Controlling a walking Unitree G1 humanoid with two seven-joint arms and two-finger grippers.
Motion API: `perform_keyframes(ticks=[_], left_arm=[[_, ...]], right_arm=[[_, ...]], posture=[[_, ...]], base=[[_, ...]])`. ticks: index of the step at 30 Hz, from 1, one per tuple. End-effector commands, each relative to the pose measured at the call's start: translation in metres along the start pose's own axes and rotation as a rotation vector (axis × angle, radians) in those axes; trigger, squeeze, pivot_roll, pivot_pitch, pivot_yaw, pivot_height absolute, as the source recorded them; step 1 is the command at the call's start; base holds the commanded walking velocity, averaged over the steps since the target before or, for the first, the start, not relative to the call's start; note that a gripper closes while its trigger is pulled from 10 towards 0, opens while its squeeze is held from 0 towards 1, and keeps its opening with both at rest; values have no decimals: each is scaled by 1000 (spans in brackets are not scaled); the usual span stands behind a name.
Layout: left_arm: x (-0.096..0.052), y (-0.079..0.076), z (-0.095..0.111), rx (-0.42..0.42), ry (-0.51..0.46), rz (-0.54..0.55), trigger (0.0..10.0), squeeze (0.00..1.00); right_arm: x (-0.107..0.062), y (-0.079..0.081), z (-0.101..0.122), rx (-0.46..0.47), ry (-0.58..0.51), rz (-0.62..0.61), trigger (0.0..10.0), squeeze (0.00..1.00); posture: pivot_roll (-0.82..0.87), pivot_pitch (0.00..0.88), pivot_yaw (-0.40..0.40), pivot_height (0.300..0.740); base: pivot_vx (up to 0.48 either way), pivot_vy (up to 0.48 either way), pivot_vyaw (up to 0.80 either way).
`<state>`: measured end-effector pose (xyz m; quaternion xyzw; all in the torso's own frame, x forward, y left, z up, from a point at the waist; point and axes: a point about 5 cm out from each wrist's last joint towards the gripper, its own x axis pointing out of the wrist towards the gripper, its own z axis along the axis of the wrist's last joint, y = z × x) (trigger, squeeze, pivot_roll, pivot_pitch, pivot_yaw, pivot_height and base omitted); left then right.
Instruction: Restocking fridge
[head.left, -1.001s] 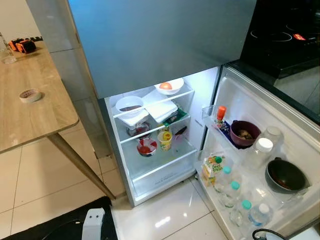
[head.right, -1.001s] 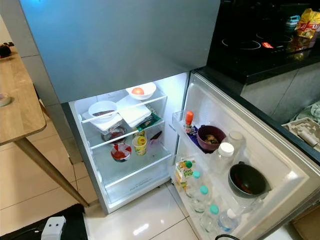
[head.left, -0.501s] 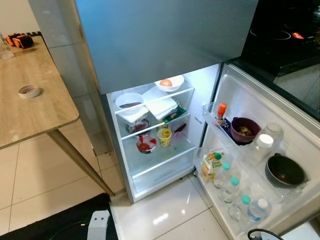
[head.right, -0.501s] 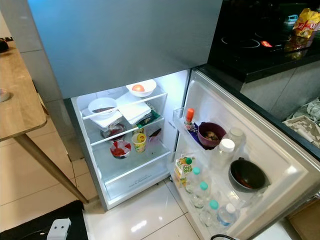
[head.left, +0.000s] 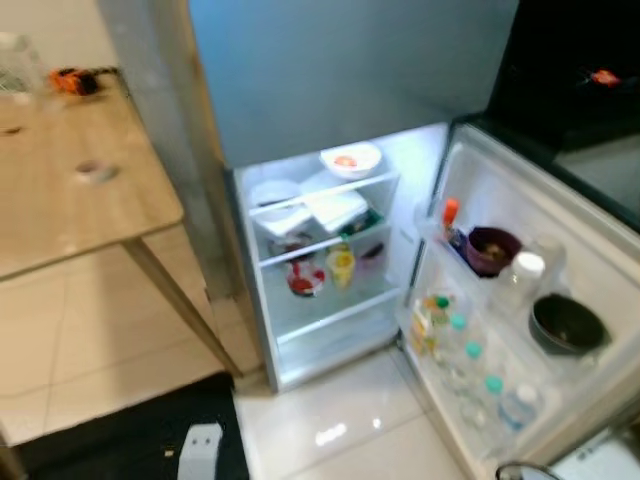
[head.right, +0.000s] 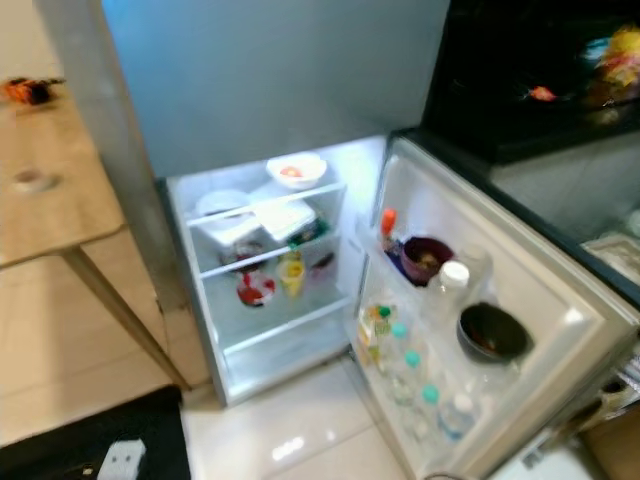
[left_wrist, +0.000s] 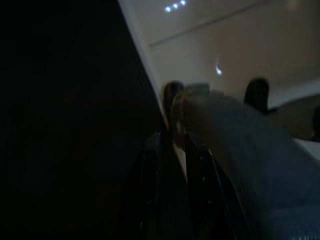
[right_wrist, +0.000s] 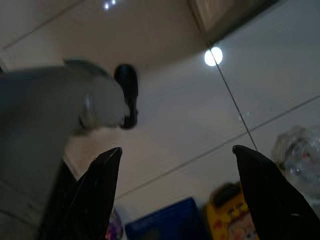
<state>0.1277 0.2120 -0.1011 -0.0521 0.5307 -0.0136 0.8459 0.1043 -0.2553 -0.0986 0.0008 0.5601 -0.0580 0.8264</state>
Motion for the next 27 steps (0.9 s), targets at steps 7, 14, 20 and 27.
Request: perform_keyframes(ticks=[7, 14, 20, 27], left_arm=[[1, -4, 3, 10, -3, -5, 10000, 0], [1, -3, 1, 12, -1, -6, 10000, 0], [0, -1, -1, 31, 12, 1, 10000, 0], [-1, -2, -5, 41, 27, -39, 10000, 0]], right_arm=[[-1, -2, -11, 3, 34, -7, 10000, 0], [-2, -2, -13, 1, 40, -7, 10000, 0], [-2, -1, -16, 1, 46, -6, 10000, 0], [-2, 1, -18, 3, 48, 11, 10000, 0]], posture=[[-49, 0, -22, 740], [-51, 0, -21, 740], [-48, 0, -20, 740], [-49, 0, -19, 740]], base=[[-347, 0, 0], [-349, 0, 0], [-344, 0, 0], [0, 0, 0]])
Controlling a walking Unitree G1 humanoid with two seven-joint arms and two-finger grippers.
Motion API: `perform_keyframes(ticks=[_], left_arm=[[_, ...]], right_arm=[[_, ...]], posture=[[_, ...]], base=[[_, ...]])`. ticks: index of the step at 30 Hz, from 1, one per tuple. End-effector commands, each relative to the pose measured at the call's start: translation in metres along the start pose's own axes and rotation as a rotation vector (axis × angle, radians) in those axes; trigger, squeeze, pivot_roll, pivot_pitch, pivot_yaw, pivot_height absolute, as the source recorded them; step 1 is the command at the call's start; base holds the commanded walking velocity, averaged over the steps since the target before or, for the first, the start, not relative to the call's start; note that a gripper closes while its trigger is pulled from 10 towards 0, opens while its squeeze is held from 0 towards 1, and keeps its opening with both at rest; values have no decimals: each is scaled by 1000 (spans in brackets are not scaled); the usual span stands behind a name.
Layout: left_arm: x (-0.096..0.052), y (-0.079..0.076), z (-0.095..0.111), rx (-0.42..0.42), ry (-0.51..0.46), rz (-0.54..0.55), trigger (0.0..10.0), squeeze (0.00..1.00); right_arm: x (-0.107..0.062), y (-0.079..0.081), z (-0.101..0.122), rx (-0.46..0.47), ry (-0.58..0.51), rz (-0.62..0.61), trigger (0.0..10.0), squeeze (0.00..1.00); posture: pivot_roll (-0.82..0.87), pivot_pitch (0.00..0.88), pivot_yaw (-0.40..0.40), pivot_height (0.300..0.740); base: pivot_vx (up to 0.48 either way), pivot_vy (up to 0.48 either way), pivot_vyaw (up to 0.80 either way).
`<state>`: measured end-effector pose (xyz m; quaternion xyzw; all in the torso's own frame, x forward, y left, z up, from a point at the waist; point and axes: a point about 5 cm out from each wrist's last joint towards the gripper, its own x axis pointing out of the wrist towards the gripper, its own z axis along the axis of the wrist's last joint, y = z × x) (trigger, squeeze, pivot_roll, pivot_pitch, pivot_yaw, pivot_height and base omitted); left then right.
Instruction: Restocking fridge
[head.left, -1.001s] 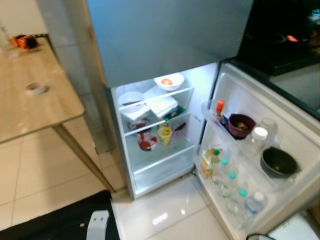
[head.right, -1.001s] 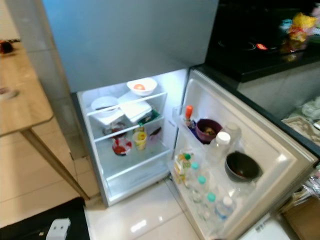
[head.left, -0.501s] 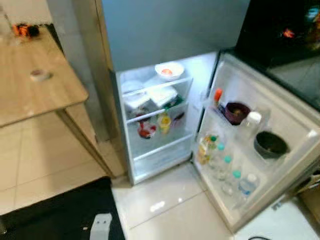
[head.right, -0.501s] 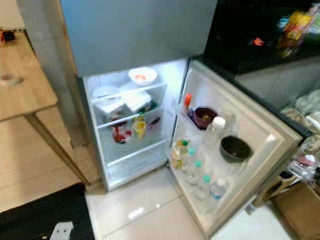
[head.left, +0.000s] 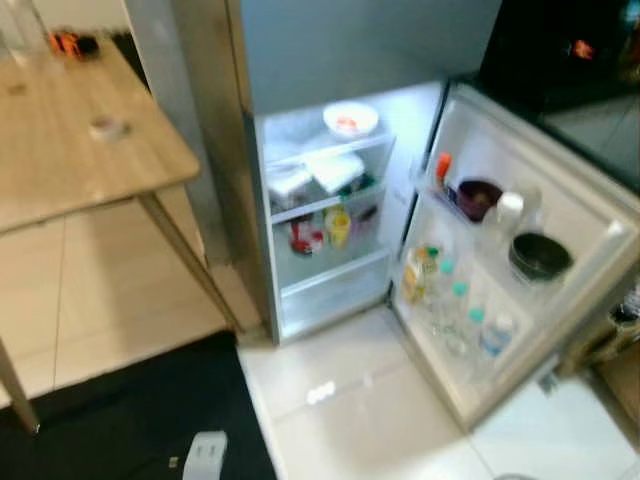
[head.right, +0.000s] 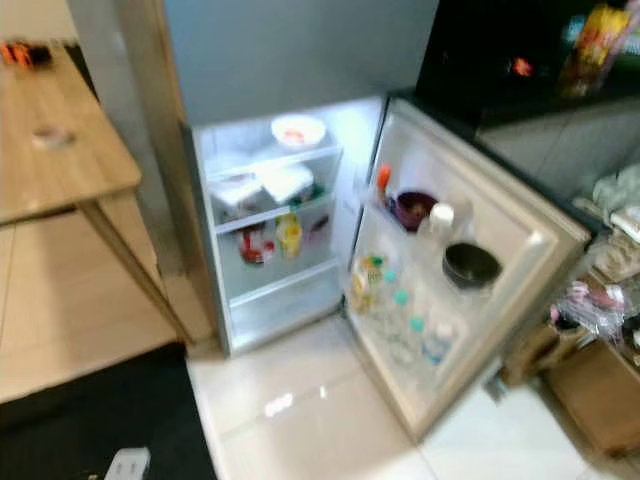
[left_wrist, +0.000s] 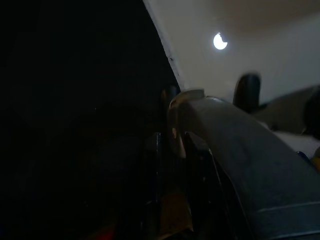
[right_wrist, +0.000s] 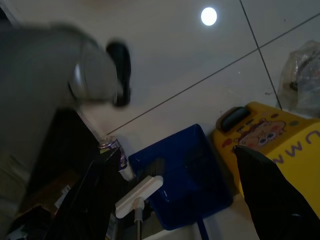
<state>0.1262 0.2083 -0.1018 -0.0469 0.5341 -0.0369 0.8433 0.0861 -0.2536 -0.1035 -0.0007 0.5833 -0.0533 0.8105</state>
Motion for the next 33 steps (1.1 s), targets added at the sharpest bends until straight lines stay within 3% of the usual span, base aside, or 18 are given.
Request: perform_keyframes(ticks=[1, 5, 16, 22, 27, 29, 32, 33], left_arm=[[-1, 1, -4, 5, 20, -11, 10000, 0], [-1, 1, -5, 4, 23, -13, 10000, 0], [-1, -2, -8, -25, 27, -19, 10000, 0], [-1, -1, -8, -30, 23, -16, 10000, 0], [-3, 7, -8, -28, 27, -9, 10000, 0], [-4, 10, -8, -25, 29, -5, 10000, 0], [-6, 13, -8, -23, 29, -1, 10000, 0], [-6, 14, -8, -24, 28, 1, 10000, 0]], right_arm=[[0, 1, 1, 11, -7, 10, 10000, 0], [0, 1, 1, 9, -6, 12, 10000, 0], [-1, -2, -1, -5, 1, -2, 10000, 0], [-3, -18, 10, -17, -30, -103, 10000, 0], [-17, -63, 65, 107, -250, -353, 10000, 0], [-28, -85, 87, 108, -328, -491, 10000, 0], [-53, -120, 124, 219, -475, -617, 10000, 0], [-64, -131, 138, 240, -533, -653, 8392, 0]], posture=[[-49, 0, -19, 740], [-49, 0, -19, 740], [-48, 0, -29, 740], [-45, 0, -33, 740], [-45, 0, -33, 740], [-46, 0, -30, 740], [-42, 0, -30, 740], [-40, 0, -32, 740]], base=[[0, 0, 0], [0, 0, 0], [0, -357, 0], [0, 0, 0], [0, 0, 0], [0, 0, 0], [0, 0, 0], [0, 0, 0]])
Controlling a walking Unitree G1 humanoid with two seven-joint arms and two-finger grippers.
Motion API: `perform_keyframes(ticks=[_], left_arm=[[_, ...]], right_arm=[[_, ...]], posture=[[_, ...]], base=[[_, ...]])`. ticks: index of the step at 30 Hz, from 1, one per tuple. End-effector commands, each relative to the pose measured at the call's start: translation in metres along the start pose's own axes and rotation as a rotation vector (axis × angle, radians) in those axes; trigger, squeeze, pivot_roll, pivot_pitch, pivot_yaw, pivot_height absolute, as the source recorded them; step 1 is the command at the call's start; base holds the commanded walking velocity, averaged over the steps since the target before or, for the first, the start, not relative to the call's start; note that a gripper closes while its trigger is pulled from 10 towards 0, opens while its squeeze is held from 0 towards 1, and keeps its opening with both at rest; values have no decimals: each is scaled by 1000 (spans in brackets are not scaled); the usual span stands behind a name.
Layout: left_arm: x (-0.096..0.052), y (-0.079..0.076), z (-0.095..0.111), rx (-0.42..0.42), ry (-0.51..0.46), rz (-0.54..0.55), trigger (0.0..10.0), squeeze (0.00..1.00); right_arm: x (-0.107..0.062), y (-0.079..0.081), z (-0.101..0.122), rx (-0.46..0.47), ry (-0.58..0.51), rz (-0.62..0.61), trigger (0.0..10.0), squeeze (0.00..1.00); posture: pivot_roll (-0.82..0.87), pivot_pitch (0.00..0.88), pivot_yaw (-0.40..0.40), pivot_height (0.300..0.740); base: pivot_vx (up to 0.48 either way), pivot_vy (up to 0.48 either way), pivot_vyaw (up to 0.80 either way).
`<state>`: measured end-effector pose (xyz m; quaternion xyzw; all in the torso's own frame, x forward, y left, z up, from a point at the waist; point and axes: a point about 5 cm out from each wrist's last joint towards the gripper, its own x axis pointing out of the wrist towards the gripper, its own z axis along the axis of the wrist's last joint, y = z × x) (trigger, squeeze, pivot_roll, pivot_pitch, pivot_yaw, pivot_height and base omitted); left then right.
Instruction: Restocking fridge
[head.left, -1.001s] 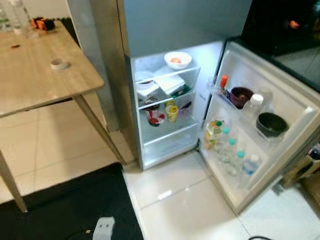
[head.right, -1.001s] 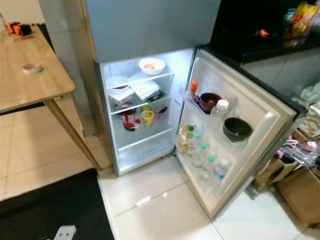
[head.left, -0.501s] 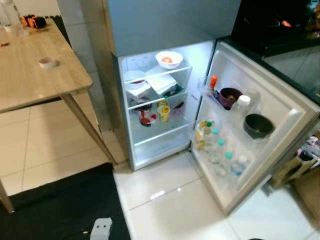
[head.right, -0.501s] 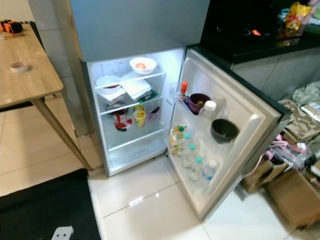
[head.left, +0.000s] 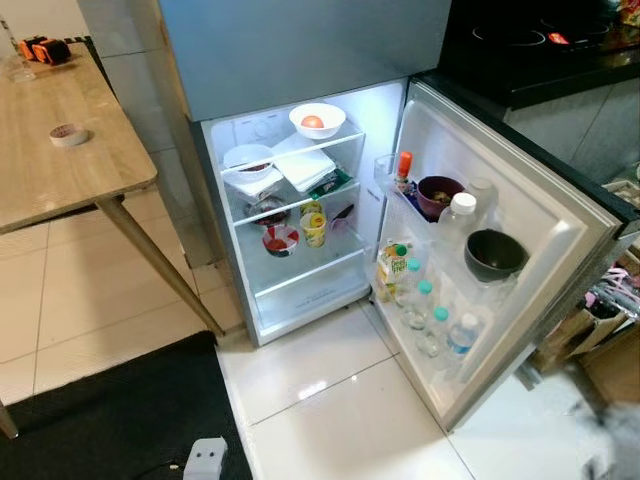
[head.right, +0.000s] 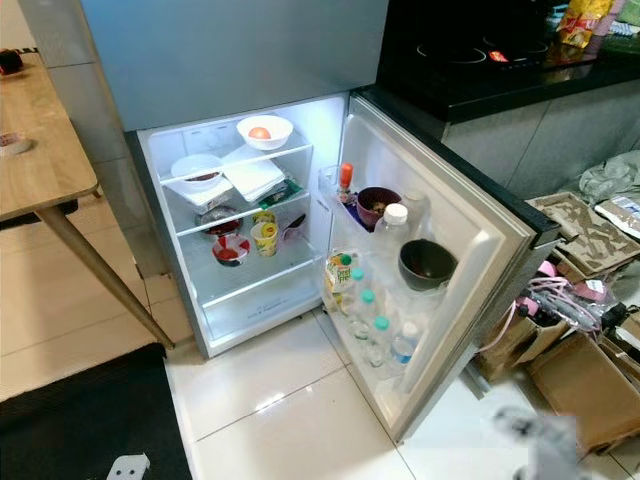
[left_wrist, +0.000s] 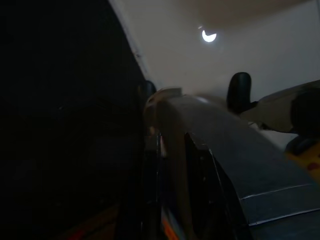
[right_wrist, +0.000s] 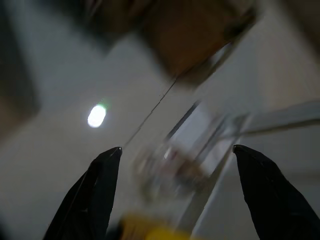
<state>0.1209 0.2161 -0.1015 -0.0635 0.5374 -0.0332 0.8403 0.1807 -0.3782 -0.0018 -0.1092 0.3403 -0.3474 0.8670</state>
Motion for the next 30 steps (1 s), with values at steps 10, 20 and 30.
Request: perform_keyframes(ticks=[10, 20, 30], left_arm=[[0, -2, -5, -48, -12, -1, 10000, 0], [0, -2, -3, -64, -35, -5, 10000, 0], [0, 0, 5, -52, -54, -10, 10000, 0]], right_arm=[[6, -67, 118, 227, -367, -302, 0, 0], [-2, -77, 169, 392, -536, -238, 10000, 0], [-6, -29, 199, 504, -616, 172, 10000, 0]], posture=[[-28, 0, -42, 740], [-23, 0, -37, 740], [-21, 0, -29, 740]], base=[[0, 0, 0], [0, 0, 0], [0, 0, 0]])
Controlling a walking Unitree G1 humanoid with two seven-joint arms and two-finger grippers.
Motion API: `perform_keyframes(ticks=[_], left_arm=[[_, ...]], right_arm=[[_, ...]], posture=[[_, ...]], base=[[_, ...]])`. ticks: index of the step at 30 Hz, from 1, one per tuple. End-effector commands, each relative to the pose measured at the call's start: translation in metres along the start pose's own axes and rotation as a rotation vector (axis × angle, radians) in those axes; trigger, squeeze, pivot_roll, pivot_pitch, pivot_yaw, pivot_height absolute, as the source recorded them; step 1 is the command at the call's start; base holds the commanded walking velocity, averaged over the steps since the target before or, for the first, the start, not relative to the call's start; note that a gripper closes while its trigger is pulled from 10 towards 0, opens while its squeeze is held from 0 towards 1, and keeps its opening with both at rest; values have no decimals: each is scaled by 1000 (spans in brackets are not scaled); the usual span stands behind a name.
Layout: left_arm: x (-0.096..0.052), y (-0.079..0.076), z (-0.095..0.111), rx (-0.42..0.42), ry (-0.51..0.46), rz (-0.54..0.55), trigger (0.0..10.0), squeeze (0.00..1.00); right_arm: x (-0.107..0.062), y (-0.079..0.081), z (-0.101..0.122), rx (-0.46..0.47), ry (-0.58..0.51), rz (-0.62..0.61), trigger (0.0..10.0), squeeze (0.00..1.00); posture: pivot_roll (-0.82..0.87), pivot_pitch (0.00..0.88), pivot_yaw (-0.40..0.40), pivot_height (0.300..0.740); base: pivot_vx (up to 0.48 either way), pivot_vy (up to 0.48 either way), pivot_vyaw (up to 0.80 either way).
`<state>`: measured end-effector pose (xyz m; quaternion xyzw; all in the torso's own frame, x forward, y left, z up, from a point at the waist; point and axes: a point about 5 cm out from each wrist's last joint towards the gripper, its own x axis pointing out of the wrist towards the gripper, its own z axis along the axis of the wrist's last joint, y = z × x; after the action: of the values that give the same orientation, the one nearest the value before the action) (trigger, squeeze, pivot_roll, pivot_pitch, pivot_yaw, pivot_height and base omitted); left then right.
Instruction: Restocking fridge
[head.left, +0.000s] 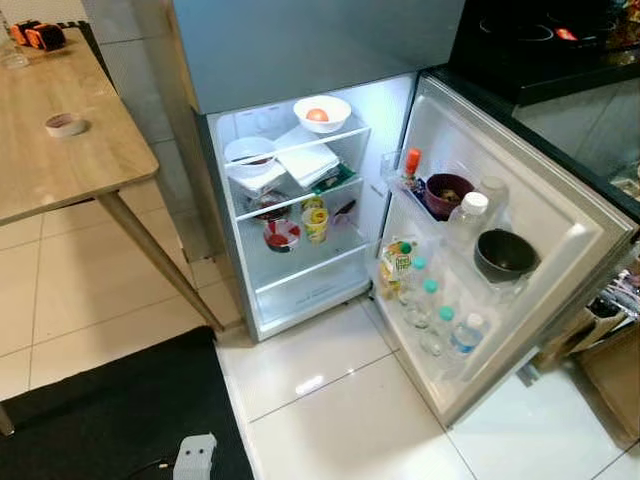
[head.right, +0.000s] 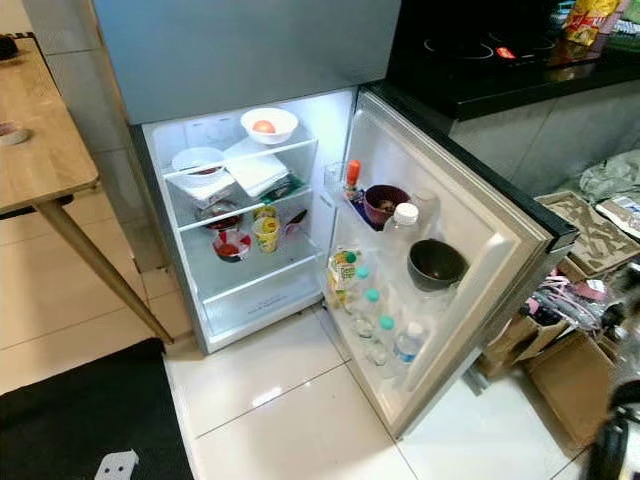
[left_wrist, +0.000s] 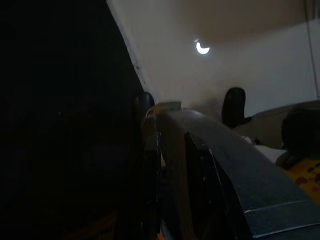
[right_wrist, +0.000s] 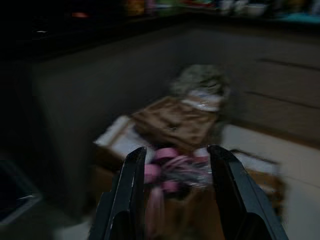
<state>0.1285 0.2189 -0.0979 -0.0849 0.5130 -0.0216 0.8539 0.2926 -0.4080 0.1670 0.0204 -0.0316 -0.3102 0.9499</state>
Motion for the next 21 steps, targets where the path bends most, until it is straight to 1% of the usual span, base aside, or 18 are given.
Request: perform_keyframes(ticks=[1, 3, 5, 7, 8, 11, 12, 13, 14, 16, 17, 18, 19, 20, 21], left_arm=[[0, -2, -3, -6, 2, -6, 10000, 0], [1, -2, -1, -2, -1, -10, 10000, 0], [1, -2, -1, -2, -1, -10, 10000, 0], [1, -2, 0, 5, -2, -7, 10000, 0], [1, -2, 0, 5, -2, -7, 10000, 0], [1, -3, 1, 13, -3, -8, 10000, 0], [1, -3, 1, 13, -3, -8, 10000, 0], [1, -3, 2, 15, -5, -9, 10000, 0], [1, -3, 2, 15, -5, -9, 10000, 0], [1, -3, 2, 16, -6, -10, 10000, 0], [1, -3, 2, 16, -7, -9, 10000, 0], [1, -3, 3, 17, -8, -9, 10000, 0], [1, -2, 3, 17, -8, -9, 10000, 0], [1, -2, 3, 17, -8, -9, 10000, 0], [1, -2, 3, 17, -8, -9, 10000, 0]], right_arm=[[-1, 14, -9, 44, 40, 95, 10000, 0], [-3, 32, -15, 39, 68, 206, 10000, 0], [-3, 32, -15, 39, 68, 206, 10000, 0], [-5, 45, -21, -1, 91, 275, 10000, 0], [-5, 45, -21, -1, 91, 275, 10000, 0], [-7, 56, -26, -8, 107, 356, 10000, 0], [-7, 56, -26, -8, 107, 356, 10000, 0], [-11, 67, -30, -20, 117, 444, 10000, 0], [-11, 67, -30, -20, 117, 444, 10000, 0], [-13, 74, -32, -25, 122, 501, 10000, 0], [-17, 86, -35, -15, 129, 592, 10000, 0], [-20, 95, -37, -8, 133, 654, 10000, 0], [-26, 109, -39, 1, 133, 759, 10000, 0], [-26, 109, -39, 1, 133, 759, 10000, 0], [-34, 128, -41, 20, 130, 898, 10000, 0]], posture=[[-21, 0, -29, 740], [-21, 0, -27, 740], [-21, 0, -27, 740], [-20, 0, -27, 740], [-20, 0, -27, 740], [-21, 0, -24, 740], [-21, 0, -24, 740], [-21, 0, -24, 740], [-21, 0, -24, 740], [-21, 0, -24, 740], [-24, 0, -25, 740], [-24, 0, -25, 740], [-27, 0, -24, 740], [-27, 0, -24, 740], [-27, 0, -24, 740]], base=[[0, 0, 0], [0, 0, 0], [0, 0, 0], [0, 0, 0], [0, 0, 0], [0, 0, 0], [0, 0, 0], [0, 0, 0], [0, 0, 0], [0, 0, 0], [0, 0, 0], [0, 0, 0], [0, 0, 0], [0, 0, 0], [0, 0, 0]])
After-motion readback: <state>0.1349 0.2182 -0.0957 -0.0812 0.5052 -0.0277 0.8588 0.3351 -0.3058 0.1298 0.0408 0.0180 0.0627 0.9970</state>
